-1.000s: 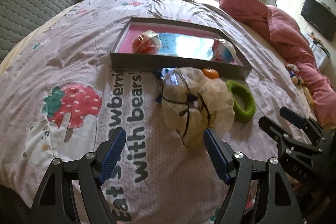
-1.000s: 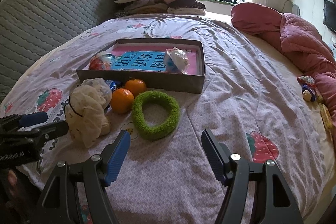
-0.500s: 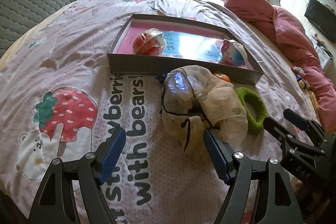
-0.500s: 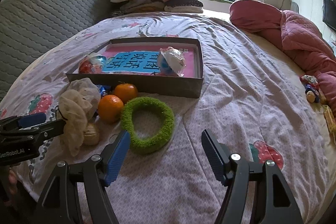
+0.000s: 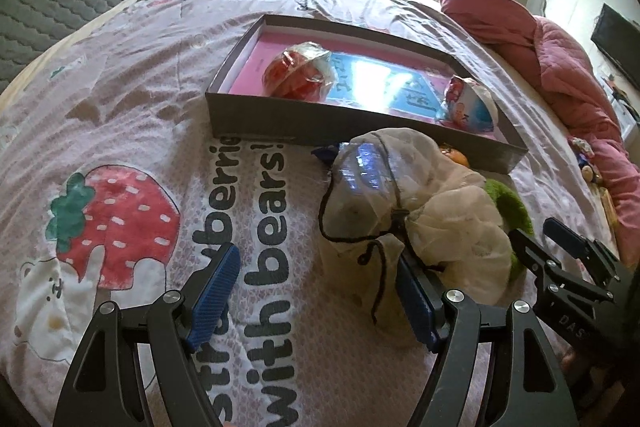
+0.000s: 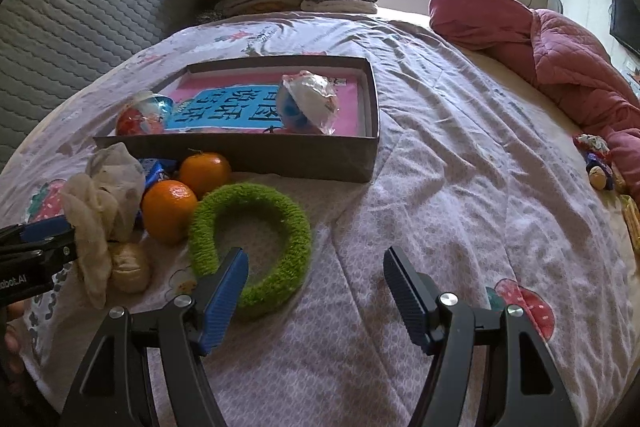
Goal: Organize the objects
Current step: 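Grasp the beige mesh bundle with left tool while right tool grasps the green fuzzy ring, then lift the beige mesh bundle with left tool while right tool lifts the green ring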
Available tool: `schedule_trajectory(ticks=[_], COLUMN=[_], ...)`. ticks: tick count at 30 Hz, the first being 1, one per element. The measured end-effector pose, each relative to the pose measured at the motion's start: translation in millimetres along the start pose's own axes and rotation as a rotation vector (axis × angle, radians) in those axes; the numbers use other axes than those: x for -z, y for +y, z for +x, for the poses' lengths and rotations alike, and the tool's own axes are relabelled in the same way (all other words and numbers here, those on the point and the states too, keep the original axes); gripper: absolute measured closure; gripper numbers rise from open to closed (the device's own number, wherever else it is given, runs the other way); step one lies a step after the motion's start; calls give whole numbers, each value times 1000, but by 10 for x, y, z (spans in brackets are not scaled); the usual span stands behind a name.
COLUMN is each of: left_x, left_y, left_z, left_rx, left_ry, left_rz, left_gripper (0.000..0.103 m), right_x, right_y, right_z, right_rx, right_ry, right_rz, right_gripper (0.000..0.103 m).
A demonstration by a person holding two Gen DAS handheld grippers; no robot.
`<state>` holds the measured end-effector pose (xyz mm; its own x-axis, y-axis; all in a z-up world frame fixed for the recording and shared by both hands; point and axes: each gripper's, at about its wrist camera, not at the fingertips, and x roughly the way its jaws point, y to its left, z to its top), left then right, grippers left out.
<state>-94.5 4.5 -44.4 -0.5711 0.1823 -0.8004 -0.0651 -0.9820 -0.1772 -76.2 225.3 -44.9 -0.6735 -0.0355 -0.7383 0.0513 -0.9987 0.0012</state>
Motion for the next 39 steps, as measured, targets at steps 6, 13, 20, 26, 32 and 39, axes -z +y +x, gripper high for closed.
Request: schedule_trajectory(ticks=[6,13,20,26,32,39], left_x=[-3,-30,-37,-44,-8,50], left_y=[-27,-9,-17,11,45,59], left_z=[71,121,149,129,66,-65], left_rx=[-10,7,7,23,38,37], left_ry=[-11,-19,-42,-47,-50,-63], left_rz=[26,18,20,11,-2,5], left_gripper=[26,29,38,80,91,92], right_x=[-26,-47,-60,-80,-66,-21], right_y=[9,71,75,51,37,36], right_z=[65,147,171,167,121,3], right_rx=[-6,-26,-27,-48,-69,-91], right_ry=[-4,3,1,-4,-4,-13], right_rz=[-8,-15,-11,-8,2,12], right_gripper=[42,49,55,83,87,88])
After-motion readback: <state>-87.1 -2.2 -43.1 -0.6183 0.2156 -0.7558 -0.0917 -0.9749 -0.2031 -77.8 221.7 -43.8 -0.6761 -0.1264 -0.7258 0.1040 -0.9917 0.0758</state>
